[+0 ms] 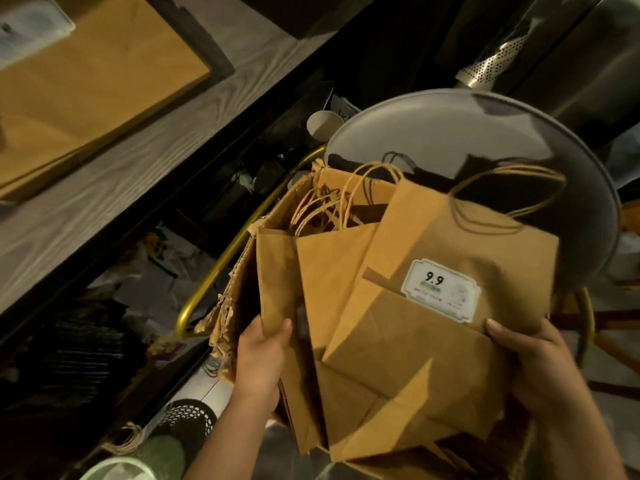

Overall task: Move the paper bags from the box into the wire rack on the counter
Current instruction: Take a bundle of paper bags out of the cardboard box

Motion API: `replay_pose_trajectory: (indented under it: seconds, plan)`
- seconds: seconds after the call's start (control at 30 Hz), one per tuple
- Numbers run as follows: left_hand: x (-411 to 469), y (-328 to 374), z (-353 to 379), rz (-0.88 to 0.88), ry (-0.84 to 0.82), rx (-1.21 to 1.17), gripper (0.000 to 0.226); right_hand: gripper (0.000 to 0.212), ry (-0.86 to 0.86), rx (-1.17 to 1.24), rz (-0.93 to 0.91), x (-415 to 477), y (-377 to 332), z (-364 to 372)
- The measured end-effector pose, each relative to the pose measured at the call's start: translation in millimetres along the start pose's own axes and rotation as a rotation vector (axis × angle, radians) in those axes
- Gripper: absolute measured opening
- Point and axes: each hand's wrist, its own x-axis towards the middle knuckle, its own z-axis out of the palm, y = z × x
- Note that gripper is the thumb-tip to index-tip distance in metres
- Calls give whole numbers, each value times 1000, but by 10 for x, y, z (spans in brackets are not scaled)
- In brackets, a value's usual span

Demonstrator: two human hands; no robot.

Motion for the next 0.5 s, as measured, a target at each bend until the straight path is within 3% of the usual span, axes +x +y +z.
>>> replay_pose_trajectory:
  seconds: [0.1, 0.2, 0.33, 0.5]
  plan:
    - [-21, 18, -22, -41, -92, -111, 19, 39, -21, 7, 50, 95, 188, 136]
    - [-34, 10, -55, -17, -143, -144, 22, 32, 10, 30, 72, 158, 347, 213]
    - [-45, -6, -91, 24, -263, -175, 45, 30, 0, 17, 105, 198, 514, 319]
    - [-33, -2, -121, -17, -285, -211, 33, 21, -122, -81, 167, 174, 568, 405]
